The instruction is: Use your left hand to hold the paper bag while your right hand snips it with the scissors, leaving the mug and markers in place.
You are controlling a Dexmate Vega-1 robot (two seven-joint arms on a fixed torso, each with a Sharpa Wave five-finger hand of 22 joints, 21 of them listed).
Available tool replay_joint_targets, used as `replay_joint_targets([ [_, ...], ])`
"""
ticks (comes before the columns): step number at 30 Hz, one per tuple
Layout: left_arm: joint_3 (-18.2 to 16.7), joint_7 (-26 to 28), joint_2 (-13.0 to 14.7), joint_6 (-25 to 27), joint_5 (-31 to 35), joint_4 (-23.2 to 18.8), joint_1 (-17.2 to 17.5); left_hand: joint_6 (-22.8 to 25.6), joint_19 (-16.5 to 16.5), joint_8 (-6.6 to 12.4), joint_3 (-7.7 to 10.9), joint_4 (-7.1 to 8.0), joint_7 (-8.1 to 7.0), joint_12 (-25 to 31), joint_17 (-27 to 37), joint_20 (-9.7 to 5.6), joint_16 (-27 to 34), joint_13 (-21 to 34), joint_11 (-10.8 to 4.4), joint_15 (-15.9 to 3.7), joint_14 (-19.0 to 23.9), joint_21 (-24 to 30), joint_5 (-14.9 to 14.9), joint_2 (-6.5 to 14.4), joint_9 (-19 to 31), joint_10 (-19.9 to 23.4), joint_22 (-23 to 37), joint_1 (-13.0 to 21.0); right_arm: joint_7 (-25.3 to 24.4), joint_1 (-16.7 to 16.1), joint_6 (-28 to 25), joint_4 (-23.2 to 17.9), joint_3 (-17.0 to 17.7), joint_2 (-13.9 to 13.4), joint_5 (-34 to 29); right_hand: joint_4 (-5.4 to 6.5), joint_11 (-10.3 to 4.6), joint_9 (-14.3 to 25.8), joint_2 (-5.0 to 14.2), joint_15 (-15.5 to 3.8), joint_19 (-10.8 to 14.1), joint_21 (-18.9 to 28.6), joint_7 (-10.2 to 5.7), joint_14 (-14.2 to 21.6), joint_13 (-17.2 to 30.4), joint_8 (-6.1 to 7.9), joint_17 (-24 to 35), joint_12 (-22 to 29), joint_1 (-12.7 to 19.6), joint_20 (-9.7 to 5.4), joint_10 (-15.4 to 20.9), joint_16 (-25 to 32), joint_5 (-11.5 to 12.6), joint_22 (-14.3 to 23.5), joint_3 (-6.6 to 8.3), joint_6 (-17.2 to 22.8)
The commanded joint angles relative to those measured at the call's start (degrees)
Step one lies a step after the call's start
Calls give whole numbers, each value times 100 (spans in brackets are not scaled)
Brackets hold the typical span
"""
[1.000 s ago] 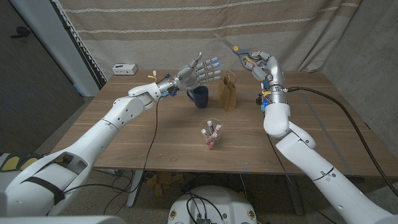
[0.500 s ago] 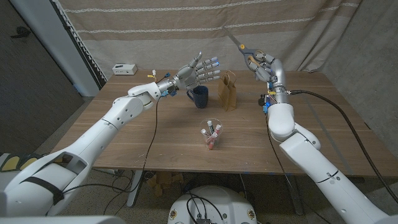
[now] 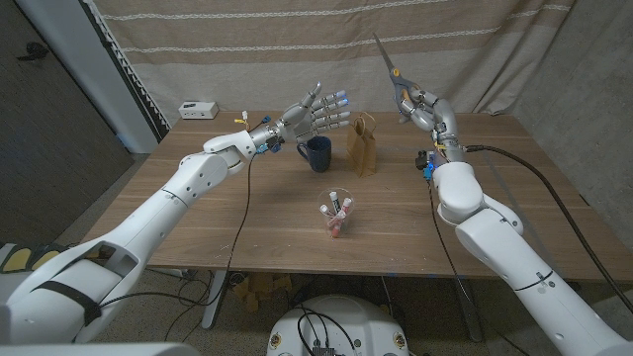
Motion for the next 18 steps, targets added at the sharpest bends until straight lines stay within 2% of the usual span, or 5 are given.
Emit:
replay_joint_targets([
  [1,19,15,6,50,-5,10,-2,59,30,-16,12,-28,-16,33,20,-653,12,-2,-17,-940,54,-38,31,40,6,64,-4,29,411,-27,42,23,153,-148,1077,101,87,222,62,-436,-131,-54,1669,-246,-129,1630,19,-248,74,-522,-185,-147,35,-18,127,1811],
  [4,19,28,6,53,-3,8,2,60,32,-18,12,-28,-13,30,20,-648,11,-2,-18,-940,54,-41,32,41,6,61,-4,28,531,-54,155,68,208,-180,1327,132,133,369,58,-432,-201,-74,1711,-351,-199,1802,-7,-335,41,-437,-184,-231,37,-29,131,1880],
  [7,19,30,3,60,-4,21,-7,70,35,-18,11,-28,-13,29,19,-648,10,-2,-20,-940,52,-46,33,43,5,67,-4,25,644,-76,228,106,262,-203,1606,36,166,1102,41,-444,-241,-97,1763,-401,-314,2416,15,-517,206,-369,-129,-293,47,-55,249,1821],
  [14,22,49,-1,100,-14,38,-16,89,42,-21,11,-26,-10,28,19,-653,7,-3,-21,-940,52,-59,37,53,4,85,-3,15,1036,-89,377,277,392,-233,2467,-179,130,1752,31,-456,-287,-126,1950,-363,-294,2995,-30,-541,536,-299,101,-386,31,-73,456,1818],
  [18,18,65,-3,107,-16,38,-15,103,40,-19,12,-26,7,25,19,-652,7,-3,-22,-940,53,-65,38,56,3,83,-3,15,1092,-85,337,304,433,-269,2857,-253,103,1851,24,-456,-39,-56,1958,-83,-177,3124,28,-434,634,-294,306,-299,-9,-81,538,1791],
])
